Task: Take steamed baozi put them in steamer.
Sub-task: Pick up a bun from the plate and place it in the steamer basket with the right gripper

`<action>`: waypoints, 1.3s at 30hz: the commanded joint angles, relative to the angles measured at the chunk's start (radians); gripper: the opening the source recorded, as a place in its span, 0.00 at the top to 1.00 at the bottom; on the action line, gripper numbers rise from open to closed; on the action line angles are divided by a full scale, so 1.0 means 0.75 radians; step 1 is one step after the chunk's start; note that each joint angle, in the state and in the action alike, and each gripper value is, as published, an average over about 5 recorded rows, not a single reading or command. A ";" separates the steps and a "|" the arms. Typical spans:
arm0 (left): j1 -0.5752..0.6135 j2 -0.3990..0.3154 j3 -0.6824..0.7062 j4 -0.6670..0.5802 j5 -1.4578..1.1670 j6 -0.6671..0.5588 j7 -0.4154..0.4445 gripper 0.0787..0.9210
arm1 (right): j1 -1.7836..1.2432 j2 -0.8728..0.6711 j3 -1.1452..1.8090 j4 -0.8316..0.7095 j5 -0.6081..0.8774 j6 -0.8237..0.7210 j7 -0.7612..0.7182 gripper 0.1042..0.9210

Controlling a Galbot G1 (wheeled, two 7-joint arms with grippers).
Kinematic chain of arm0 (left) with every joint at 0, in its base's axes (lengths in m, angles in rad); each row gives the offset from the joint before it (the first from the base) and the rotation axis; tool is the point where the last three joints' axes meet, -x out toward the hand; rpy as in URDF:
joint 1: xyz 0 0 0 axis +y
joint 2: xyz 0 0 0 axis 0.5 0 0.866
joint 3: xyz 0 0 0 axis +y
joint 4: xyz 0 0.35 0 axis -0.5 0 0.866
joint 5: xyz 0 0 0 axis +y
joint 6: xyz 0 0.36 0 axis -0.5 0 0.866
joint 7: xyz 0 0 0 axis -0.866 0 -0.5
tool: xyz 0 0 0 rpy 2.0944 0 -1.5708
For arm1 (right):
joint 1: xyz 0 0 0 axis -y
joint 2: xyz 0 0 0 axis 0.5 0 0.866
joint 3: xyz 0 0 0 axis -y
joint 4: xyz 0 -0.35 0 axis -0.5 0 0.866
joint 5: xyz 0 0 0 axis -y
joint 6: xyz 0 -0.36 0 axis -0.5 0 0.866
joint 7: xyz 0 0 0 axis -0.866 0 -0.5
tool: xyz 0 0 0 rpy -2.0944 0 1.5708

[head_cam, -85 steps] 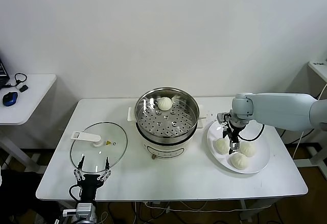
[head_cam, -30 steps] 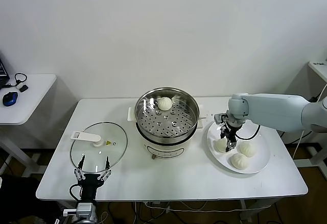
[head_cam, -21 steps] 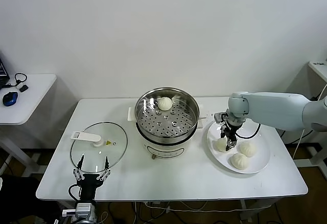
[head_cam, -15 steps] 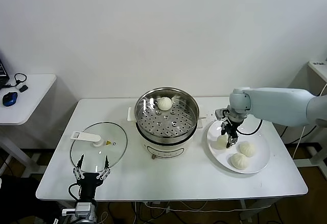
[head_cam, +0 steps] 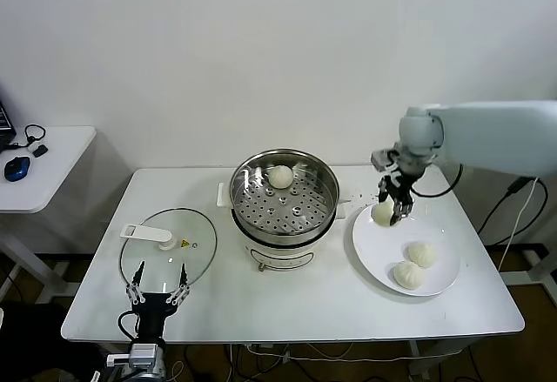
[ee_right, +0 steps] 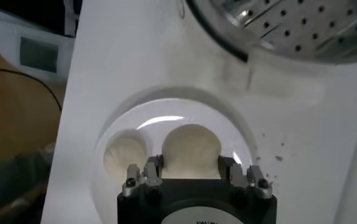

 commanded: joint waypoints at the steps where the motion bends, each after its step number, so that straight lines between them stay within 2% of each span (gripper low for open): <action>1: -0.004 0.002 0.005 0.000 0.002 0.001 0.001 0.12 | 0.309 0.099 -0.011 0.108 0.199 -0.020 -0.035 0.39; 11: 0.004 0.009 0.005 -0.012 0.001 0.001 0.000 0.12 | 0.180 0.313 0.158 -0.026 0.289 -0.090 0.016 0.39; 21: 0.003 0.011 -0.001 -0.017 -0.002 0.010 0.001 0.12 | -0.166 0.456 0.359 -0.225 0.216 -0.163 0.092 0.39; 31: 0.015 0.004 -0.007 -0.017 0.000 0.006 -0.002 0.12 | -0.341 0.641 0.448 -0.458 0.166 -0.169 0.099 0.39; 39: 0.012 -0.003 -0.017 -0.028 -0.004 0.011 -0.003 0.12 | -0.447 0.694 0.482 -0.550 0.075 -0.165 0.085 0.39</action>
